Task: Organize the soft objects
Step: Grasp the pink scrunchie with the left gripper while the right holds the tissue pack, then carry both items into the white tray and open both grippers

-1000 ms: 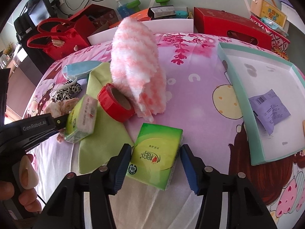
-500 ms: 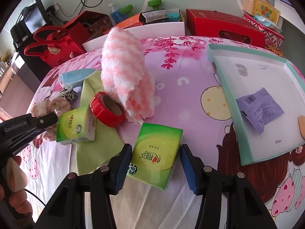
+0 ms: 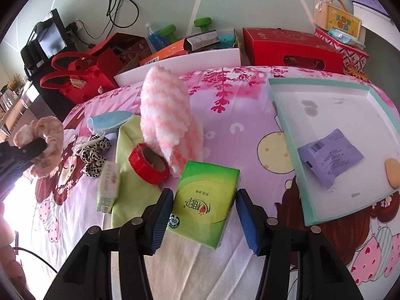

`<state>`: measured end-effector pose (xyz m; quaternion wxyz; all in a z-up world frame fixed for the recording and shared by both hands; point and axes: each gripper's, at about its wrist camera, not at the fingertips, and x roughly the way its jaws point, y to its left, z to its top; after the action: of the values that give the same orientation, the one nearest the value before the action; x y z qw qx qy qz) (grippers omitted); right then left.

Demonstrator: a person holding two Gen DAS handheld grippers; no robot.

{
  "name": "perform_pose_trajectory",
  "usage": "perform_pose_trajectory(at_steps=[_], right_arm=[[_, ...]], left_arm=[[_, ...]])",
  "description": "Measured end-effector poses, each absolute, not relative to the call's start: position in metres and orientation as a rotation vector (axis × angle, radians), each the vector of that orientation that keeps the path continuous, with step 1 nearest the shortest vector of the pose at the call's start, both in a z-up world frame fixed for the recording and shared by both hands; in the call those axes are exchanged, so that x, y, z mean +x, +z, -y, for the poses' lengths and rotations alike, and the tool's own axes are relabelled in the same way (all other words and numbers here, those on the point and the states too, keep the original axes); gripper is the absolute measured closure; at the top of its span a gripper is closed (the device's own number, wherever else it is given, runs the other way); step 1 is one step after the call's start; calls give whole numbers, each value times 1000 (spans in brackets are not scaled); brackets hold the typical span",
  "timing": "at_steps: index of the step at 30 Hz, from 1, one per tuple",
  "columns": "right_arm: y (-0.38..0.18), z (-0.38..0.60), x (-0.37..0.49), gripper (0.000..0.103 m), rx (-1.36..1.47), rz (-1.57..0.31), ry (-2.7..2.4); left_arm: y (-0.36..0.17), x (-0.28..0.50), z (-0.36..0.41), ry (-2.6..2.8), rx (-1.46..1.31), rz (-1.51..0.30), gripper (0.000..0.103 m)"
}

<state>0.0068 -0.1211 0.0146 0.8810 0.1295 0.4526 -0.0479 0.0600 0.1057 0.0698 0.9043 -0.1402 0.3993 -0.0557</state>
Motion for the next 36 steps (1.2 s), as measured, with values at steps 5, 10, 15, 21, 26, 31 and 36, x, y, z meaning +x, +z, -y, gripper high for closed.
perform_pose_trajectory(at_steps=[5,10,15,21,26,31,36], right_arm=[[19,126,5,48,277,-922,-107],[30,145,-3,48,304,-869,-140],[35,179,-15,48,344,-838,-229],[39,228,-33,48,396,-805,-371],[39,264,-46,48,437,-783,-451],[38,292,-58,48,453,-764,-531],[34,310,-67,48,472,-752,-576]], left_arm=[[68,61,-94,-148,-277,-841,91],[68,58,-74,-192,-242,-842,91],[66,53,-42,-266,-184,-858,91],[67,39,10,-389,-99,-864,91],[63,26,54,-500,-44,-893,91],[61,15,92,-562,11,-896,91],[58,13,118,-596,44,-900,91]])
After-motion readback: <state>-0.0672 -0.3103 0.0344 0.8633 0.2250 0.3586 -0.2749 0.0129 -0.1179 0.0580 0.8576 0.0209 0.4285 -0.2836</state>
